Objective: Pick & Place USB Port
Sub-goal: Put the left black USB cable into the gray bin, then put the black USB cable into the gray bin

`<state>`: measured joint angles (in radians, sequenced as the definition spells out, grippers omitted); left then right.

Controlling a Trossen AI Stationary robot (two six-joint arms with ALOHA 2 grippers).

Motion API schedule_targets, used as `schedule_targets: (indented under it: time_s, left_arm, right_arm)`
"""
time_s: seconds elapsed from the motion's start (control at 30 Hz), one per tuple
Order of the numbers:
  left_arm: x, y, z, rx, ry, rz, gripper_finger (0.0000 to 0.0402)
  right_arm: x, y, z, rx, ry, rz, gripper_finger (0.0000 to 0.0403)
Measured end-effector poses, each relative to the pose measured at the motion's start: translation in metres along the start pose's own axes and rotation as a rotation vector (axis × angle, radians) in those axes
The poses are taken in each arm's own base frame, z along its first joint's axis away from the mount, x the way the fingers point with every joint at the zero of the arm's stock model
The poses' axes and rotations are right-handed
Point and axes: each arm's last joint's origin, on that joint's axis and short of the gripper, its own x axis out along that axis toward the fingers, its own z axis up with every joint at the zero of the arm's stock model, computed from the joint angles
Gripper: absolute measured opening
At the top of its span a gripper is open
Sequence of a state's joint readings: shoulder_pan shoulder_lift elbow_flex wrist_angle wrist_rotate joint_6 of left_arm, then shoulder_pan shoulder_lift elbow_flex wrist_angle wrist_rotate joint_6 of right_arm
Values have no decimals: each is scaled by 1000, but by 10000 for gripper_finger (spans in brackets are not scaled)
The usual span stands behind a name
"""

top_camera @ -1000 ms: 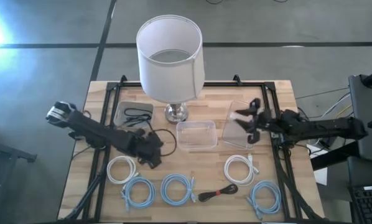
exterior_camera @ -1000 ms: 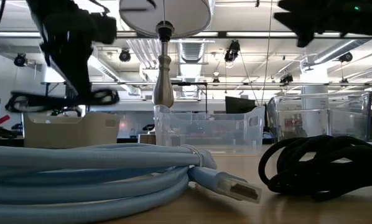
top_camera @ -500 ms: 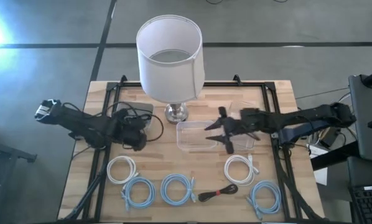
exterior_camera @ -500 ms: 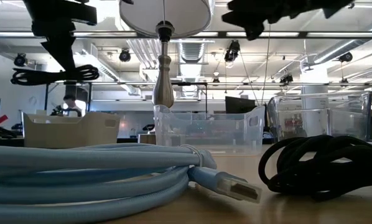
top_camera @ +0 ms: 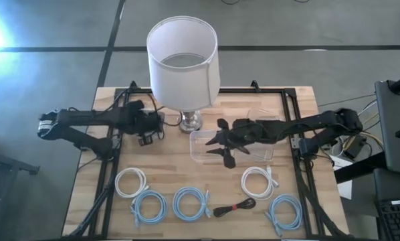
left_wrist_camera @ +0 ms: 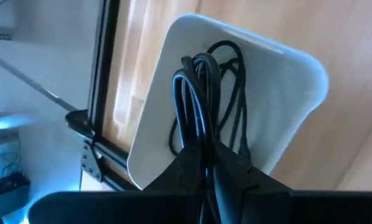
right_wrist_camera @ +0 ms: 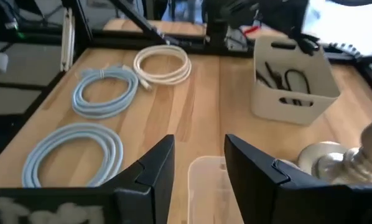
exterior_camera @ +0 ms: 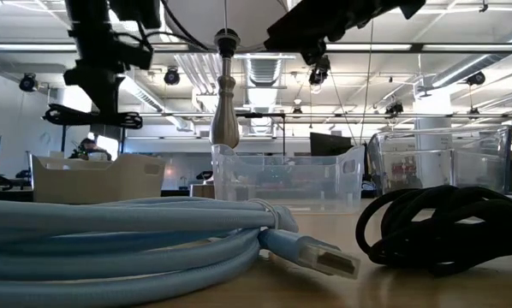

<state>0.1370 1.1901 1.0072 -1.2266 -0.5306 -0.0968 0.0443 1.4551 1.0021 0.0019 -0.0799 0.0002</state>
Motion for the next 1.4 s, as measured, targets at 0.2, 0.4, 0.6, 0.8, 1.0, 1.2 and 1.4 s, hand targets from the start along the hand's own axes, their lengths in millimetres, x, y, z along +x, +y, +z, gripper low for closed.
schedule_targets:
  time_s: [0.2, 0.4, 0.6, 0.8, 1.0, 1.2, 1.4]
  left_arm:
    - [15, 6, 6, 158, 18, -7, 27]
    - [42, -5, 4, 285, 14, -84, 28]
    - [63, -10, -3, 278, 46, -46, 28]
    - [74, -14, -9, 266, 59, -112, 46]
    - [80, -17, -12, 252, 69, -95, 82]
    - [78, -16, -11, 238, 69, -72, 127]
    - [67, -12, -4, 232, 45, -62, 146]
  right_arm:
    - [13, 5, 2, -8, 57, 14, 135]
    - [21, 16, 7, -80, 74, 43, 146]
    - [29, 30, 9, -131, 104, 81, 166]
    - [25, 47, 13, -105, 199, 121, 185]
    - [24, 77, -1, 10, 345, 165, 187]
    - [34, 112, -30, 62, 506, 199, 187]
    - [47, 130, -53, 143, 620, 183, 187]
